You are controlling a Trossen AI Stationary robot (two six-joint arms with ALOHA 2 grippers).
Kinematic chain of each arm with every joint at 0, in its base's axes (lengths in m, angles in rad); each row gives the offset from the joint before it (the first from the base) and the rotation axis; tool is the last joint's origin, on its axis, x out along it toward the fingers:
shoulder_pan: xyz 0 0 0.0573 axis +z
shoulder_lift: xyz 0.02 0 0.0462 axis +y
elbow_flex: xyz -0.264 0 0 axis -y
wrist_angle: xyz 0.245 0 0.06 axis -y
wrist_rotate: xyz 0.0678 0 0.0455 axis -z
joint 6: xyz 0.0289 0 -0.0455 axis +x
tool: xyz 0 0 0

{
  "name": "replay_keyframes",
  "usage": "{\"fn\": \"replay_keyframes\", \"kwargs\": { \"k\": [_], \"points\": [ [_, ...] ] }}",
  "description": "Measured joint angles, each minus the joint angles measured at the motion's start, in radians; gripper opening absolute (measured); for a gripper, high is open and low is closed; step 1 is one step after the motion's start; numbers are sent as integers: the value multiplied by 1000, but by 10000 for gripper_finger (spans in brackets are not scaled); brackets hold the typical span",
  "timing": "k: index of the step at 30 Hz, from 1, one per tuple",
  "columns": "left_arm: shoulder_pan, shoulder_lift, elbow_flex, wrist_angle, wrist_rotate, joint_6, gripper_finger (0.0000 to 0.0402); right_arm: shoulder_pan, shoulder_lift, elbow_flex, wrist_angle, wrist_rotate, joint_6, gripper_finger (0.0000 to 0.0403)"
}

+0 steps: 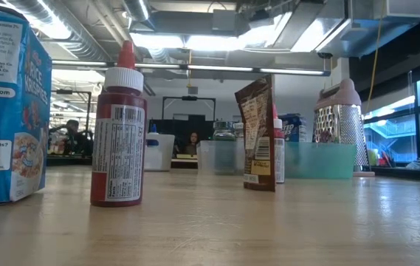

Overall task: Pick & Place Kitchen Items
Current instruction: Put the red food coloring bottle into the gray bin

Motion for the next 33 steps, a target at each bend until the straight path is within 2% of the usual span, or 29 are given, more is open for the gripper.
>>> {"fn": "replay_keyframes", "kwargs": {
  "k": [2,5,10,12,17,21,25,30,33],
  "points": [
    [-19,0,0,2,-10,94,270,12,1,0,18,9,-1,238],
    [-37,-8,0,-2,-105,232,262,22,7,0,31,49,0,238],
    [-60,-16,0,-5,-415,355,252,24,13,-1,39,47,18,238],
    [-74,-16,0,-14,-521,358,251,24,14,-1,37,26,18,238],
    [-154,-15,23,-50,-598,328,251,24,14,-1,15,-17,3,238],
    [-253,-11,77,-59,-719,326,251,24,14,-1,-24,-39,-57,238],
    [-349,9,134,-71,-890,318,251,23,14,-1,-100,-46,-75,238],
    [-439,114,188,-157,-1060,273,251,38,14,-1,-110,-131,-54,238],
    [-482,209,225,-206,-1115,262,251,69,14,-1,-111,-136,-62,238]
  ]
}}
